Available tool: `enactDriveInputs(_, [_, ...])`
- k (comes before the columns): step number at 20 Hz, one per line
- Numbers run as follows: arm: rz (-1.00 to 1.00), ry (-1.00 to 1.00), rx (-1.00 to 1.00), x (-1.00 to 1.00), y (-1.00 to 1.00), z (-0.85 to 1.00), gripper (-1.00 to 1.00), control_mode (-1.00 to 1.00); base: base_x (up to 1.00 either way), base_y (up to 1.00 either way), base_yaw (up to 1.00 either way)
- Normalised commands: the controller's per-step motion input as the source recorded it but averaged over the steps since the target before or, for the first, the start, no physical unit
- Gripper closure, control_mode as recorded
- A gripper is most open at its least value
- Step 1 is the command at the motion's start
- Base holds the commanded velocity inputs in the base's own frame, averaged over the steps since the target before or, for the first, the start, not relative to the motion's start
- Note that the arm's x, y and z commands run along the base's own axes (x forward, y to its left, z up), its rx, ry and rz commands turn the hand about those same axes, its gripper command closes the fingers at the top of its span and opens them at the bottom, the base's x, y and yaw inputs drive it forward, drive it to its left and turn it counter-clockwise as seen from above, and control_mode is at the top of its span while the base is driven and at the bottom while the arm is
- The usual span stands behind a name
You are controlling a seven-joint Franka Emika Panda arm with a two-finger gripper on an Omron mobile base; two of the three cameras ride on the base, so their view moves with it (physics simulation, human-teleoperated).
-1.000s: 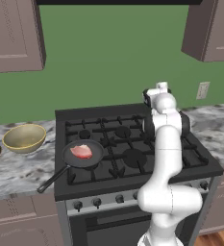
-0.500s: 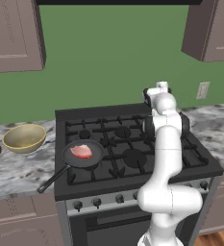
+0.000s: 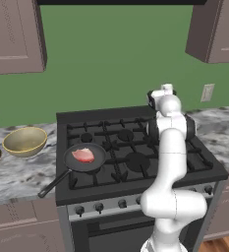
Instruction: Place one of the steaks on the plate and the other in the bowl. Then place the bowl in the fridge.
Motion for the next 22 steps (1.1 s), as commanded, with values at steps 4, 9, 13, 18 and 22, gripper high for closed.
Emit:
enactDriveInputs(4, [0.00, 0.00, 0.00, -0.18, 0.00, -0.19, -1.00, -1.00, 0.00, 0.00, 0.00])
enactDriveInputs(9, [0.00, -0.02, 0.00, -0.02, 0.00, -0.17, -1.00, -1.00, 0.00, 0.00, 0.00])
enactDriveInputs(13, [0.01, -0.01, -0.03, 0.04, 0.00, -0.42, -1.00, -1.00, 0.00, 0.00, 0.00])
enactDriveInputs(18, [0.00, 0.00, -0.02, 0.03, 0.00, -0.59, -1.00, -1.00, 0.00, 0.00, 0.00])
enactDriveInputs(22, [0.01, 0.00, 0.01, 0.00, 0.02, -0.32, -1.00, -1.00, 0.00, 0.00, 0.00])
